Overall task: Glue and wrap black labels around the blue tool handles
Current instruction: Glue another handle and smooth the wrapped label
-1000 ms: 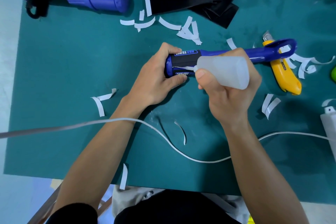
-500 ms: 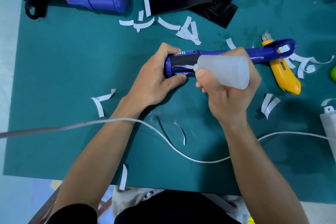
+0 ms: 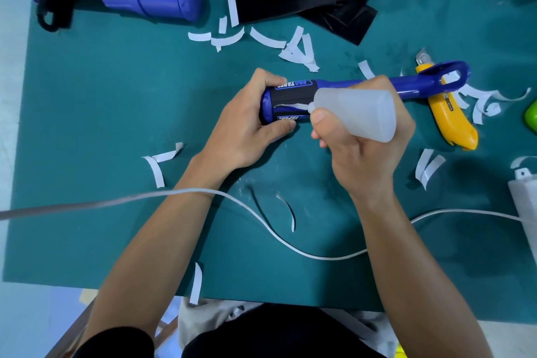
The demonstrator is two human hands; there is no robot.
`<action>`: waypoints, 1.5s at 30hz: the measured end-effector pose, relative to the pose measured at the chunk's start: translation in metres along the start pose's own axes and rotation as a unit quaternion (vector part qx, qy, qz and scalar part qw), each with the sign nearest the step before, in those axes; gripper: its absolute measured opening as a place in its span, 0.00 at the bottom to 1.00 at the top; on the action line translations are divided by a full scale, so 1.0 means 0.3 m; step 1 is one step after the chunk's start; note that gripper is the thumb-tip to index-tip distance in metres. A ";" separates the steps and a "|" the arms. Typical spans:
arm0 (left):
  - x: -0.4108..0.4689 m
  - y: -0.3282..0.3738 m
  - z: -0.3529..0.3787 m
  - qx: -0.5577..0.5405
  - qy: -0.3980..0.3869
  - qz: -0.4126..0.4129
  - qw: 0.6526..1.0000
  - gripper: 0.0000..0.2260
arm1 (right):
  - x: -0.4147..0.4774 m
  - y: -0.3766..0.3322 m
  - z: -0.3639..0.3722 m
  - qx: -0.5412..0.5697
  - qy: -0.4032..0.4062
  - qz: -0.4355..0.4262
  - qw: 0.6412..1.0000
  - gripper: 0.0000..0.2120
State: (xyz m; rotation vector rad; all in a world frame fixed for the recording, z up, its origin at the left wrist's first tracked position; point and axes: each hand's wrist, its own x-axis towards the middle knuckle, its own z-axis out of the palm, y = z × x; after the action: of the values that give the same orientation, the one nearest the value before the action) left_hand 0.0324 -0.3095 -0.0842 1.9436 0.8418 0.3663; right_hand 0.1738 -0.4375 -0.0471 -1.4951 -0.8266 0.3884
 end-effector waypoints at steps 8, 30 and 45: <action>0.000 0.003 -0.002 0.000 0.000 0.002 1.000 0.23 | 0.005 -0.005 -0.012 -0.020 0.000 -0.007 1.000 0.10; 0.003 -0.008 0.002 0.006 -0.002 0.010 1.000 0.23 | 0.019 -0.013 -0.036 -0.033 0.004 -0.028 0.999 0.08; 0.004 -0.015 -0.002 0.014 -0.001 0.012 1.000 0.24 | 0.037 -0.016 -0.080 -0.085 0.032 -0.024 0.996 0.15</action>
State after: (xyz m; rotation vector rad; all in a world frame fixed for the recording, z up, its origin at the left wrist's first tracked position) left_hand 0.0311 -0.3069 -0.0880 1.9809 0.8253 0.3686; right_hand 0.1967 -0.4472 -0.0369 -1.6322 -0.8599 0.2374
